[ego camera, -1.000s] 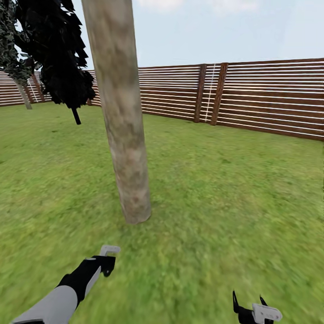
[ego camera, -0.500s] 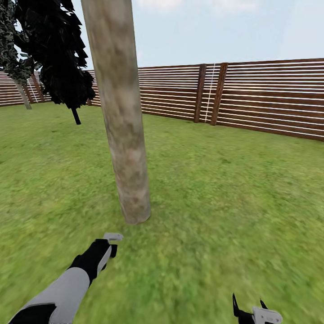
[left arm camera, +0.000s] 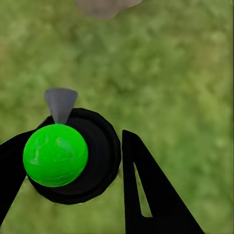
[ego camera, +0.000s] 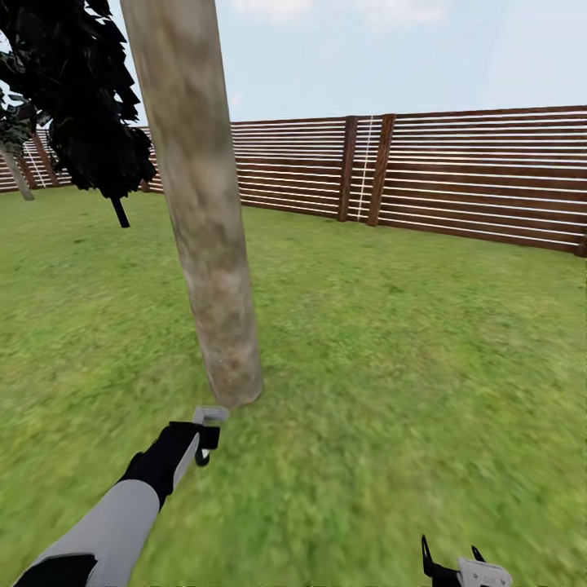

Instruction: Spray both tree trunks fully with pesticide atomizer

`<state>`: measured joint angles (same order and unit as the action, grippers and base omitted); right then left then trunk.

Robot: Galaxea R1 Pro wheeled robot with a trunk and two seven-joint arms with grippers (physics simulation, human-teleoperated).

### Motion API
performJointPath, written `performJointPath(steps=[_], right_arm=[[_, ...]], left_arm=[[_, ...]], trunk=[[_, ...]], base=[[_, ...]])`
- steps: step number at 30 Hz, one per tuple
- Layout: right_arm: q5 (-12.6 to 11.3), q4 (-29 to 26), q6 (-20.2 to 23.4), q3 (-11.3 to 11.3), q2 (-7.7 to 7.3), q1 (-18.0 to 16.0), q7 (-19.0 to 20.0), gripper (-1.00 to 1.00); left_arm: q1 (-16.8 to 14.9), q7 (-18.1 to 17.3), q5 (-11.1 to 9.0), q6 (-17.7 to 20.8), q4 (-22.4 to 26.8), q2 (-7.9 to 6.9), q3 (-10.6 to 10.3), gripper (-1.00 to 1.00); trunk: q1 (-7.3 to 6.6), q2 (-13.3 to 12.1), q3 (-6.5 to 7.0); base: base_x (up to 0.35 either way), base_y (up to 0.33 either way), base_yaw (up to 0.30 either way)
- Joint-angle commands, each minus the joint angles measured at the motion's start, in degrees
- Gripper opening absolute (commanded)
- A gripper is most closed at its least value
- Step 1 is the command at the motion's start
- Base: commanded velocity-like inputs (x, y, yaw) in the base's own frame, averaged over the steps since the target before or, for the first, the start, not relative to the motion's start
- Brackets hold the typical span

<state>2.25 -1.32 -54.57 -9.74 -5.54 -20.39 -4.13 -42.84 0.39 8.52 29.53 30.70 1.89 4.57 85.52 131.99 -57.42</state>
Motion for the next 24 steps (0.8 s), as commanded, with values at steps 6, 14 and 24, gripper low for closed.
performJointPath(steps=[6,14,24], right_arm=[[-0.12,0.00,0.17,-0.01,0.00,0.00,-0.09,1.00],[-0.14,0.00,0.10,0.01,0.00,0.00,-0.09,1.00],[-0.14,0.00,0.08,0.02,0.03,0.00,-0.09,1.00]], left_arm=[[-0.81,0.04,-0.07,0.18,0.45,0.08,0.00,-1.00],[-1.50,-0.02,-0.12,0.00,0.50,0.41,0.08,-1.00],[-1.62,-0.08,-0.10,-0.18,0.57,-2.97,0.34,-1.00]], trunk=[[1.32,2.42,-1.44],[3.08,5.63,-3.60],[3.08,5.63,-3.86]], base=[[0.000,0.000,-0.001],[0.000,0.000,0.000],[0.000,0.000,-0.046]])
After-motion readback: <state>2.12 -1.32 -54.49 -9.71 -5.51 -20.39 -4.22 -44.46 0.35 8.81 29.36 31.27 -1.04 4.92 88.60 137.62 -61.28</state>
